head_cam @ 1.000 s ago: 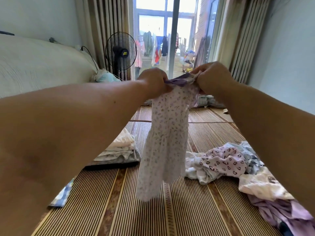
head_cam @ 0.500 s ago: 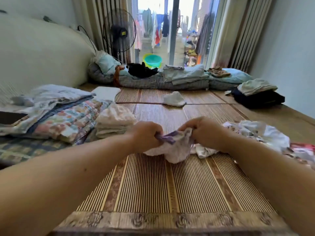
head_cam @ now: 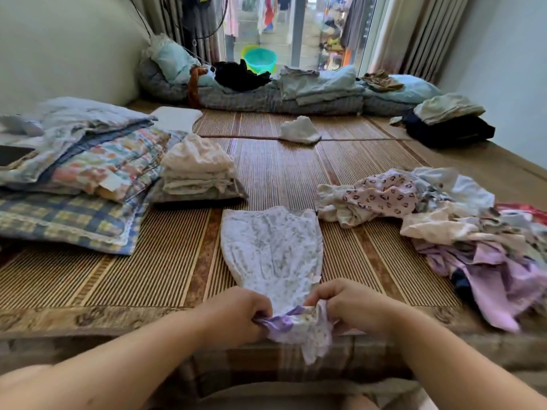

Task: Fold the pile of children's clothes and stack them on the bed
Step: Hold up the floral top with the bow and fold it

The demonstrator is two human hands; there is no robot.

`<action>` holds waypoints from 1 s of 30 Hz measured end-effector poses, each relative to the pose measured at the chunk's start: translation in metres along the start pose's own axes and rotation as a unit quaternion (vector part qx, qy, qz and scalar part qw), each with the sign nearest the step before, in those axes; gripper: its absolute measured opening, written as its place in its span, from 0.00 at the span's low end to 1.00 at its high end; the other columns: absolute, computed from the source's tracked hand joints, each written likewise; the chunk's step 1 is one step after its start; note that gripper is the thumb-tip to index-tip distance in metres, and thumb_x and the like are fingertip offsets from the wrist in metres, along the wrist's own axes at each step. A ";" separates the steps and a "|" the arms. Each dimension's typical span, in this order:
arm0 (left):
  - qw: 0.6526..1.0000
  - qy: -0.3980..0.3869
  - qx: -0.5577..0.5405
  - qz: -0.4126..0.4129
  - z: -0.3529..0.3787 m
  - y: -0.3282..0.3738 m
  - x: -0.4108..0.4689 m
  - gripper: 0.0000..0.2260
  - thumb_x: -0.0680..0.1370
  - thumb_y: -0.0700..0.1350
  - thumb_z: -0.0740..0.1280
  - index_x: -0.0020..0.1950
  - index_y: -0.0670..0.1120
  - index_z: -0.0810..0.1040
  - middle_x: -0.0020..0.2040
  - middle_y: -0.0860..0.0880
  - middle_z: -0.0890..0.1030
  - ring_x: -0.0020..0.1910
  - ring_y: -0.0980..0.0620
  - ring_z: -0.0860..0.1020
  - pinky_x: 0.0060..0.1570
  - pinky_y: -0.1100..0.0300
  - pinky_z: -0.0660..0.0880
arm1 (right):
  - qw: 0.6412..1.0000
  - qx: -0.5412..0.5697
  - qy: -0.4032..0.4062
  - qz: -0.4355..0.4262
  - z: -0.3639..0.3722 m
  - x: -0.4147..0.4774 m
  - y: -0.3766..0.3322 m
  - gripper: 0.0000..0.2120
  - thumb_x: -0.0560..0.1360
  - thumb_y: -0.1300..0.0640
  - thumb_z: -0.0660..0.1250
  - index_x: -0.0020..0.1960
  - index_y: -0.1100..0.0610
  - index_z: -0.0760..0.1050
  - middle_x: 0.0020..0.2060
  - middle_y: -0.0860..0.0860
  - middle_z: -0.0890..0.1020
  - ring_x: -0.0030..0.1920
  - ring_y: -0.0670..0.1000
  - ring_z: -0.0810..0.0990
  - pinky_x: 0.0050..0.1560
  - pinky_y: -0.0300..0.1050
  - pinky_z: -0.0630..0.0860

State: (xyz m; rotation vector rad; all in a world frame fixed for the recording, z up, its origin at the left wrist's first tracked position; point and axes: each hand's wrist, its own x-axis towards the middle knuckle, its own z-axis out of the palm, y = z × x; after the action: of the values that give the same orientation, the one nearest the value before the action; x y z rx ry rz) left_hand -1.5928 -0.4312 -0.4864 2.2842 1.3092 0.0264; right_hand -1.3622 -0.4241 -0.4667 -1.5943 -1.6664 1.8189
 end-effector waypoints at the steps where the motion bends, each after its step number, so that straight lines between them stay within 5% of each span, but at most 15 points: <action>1: 1.000 -0.010 -0.012 -0.007 -0.003 0.001 0.000 0.10 0.75 0.53 0.67 0.34 0.54 0.71 0.31 0.58 0.72 0.32 0.62 0.70 0.33 0.67 0.65 | 1.000 -0.002 -0.007 -0.001 -0.002 -0.001 -0.002 0.21 0.70 0.74 0.55 0.40 0.56 0.82 0.40 0.56 0.81 0.40 0.51 0.81 0.47 0.50 0.78; 5: 0.986 -0.051 -0.153 -0.049 -0.022 0.006 0.004 0.09 0.76 0.48 0.68 0.37 0.54 0.74 0.35 0.55 0.75 0.31 0.58 0.71 0.38 0.64 0.72 | 1.000 -0.008 -0.011 -0.016 -0.020 0.006 -0.024 0.13 0.76 0.68 0.56 0.46 0.59 0.78 0.44 0.57 0.81 0.45 0.54 0.81 0.50 0.53 0.81; 8: 0.975 0.013 -0.208 -0.073 -0.044 0.001 0.026 0.05 0.77 0.47 0.67 0.42 0.49 0.76 0.38 0.51 0.77 0.32 0.57 0.73 0.35 0.67 0.73 | 0.998 0.050 0.035 -0.032 -0.039 0.029 -0.049 0.14 0.78 0.67 0.53 0.53 0.59 0.76 0.46 0.58 0.77 0.43 0.54 0.78 0.44 0.50 0.81; 10: 0.963 0.105 -0.227 -0.104 -0.056 -0.010 0.050 0.05 0.77 0.49 0.68 0.47 0.48 0.77 0.43 0.48 0.80 0.37 0.55 0.76 0.36 0.65 0.74 | 0.990 0.080 0.110 -0.047 -0.050 0.055 -0.060 0.17 0.78 0.67 0.54 0.62 0.58 0.73 0.49 0.59 0.77 0.43 0.54 0.77 0.47 0.52 0.80; 12: 0.947 0.174 -0.226 -0.150 -0.060 -0.025 0.070 0.11 0.76 0.51 0.69 0.57 0.51 0.75 0.52 0.49 0.80 0.46 0.54 0.79 0.42 0.63 0.75 | 0.967 -0.002 0.247 -0.067 -0.056 0.081 -0.059 0.20 0.78 0.66 0.56 0.68 0.57 0.69 0.54 0.57 0.78 0.44 0.53 0.78 0.47 0.49 0.78; 15: 0.961 0.174 -0.123 -0.177 -0.047 -0.039 0.078 0.27 0.75 0.52 0.70 0.73 0.53 0.65 0.69 0.50 0.72 0.64 0.49 0.74 0.57 0.58 0.72 | 0.912 -0.147 0.365 -0.117 -0.043 0.093 -0.040 0.21 0.76 0.65 0.58 0.68 0.55 0.71 0.61 0.52 0.77 0.53 0.49 0.76 0.50 0.42 0.73; 19: 0.996 0.061 -0.028 -0.061 -0.017 -0.045 0.060 0.30 0.74 0.60 0.67 0.74 0.61 0.61 0.76 0.59 0.59 0.75 0.55 0.57 0.74 0.49 0.57 | 0.892 -0.317 0.234 -0.222 -0.013 0.085 -0.003 0.19 0.78 0.52 0.64 0.68 0.47 0.71 0.67 0.43 0.74 0.65 0.43 0.72 0.64 0.38 0.68; 23: 0.989 -0.060 0.109 -0.084 0.003 -0.064 0.054 0.36 0.74 0.65 0.63 0.77 0.62 0.50 0.78 0.61 0.47 0.77 0.58 0.43 0.75 0.44 0.44 | 0.844 -0.509 0.103 -0.135 -0.009 0.099 0.023 0.36 0.71 0.33 0.64 0.75 0.40 0.58 0.76 0.39 0.56 0.77 0.44 0.49 0.76 0.52 0.51; 27: 0.987 -0.032 0.138 -0.082 0.005 -0.064 0.055 0.28 0.79 0.55 0.59 0.78 0.58 0.53 0.79 0.58 0.52 0.77 0.58 0.47 0.75 0.44 0.47 | 0.875 -0.424 0.189 -0.137 -0.024 0.097 0.034 0.23 0.76 0.45 0.65 0.70 0.40 0.68 0.74 0.42 0.64 0.76 0.46 0.56 0.75 0.47 0.55; 30: 0.992 0.013 0.107 -0.066 0.004 -0.059 0.050 0.17 0.80 0.51 0.56 0.69 0.57 0.69 0.71 0.56 0.70 0.72 0.55 0.66 0.73 0.45 0.57 | 0.896 -0.377 0.177 -0.156 -0.023 0.086 0.033 0.17 0.77 0.51 0.64 0.66 0.45 0.75 0.69 0.38 0.68 0.73 0.42 0.59 0.73 0.40 0.55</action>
State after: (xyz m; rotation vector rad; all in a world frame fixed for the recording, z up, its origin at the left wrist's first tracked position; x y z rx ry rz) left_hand -1.6117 -0.3678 -0.5267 2.3738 1.5399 -0.1355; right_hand -1.3619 -0.3588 -0.5358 -1.6208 -2.3985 0.6804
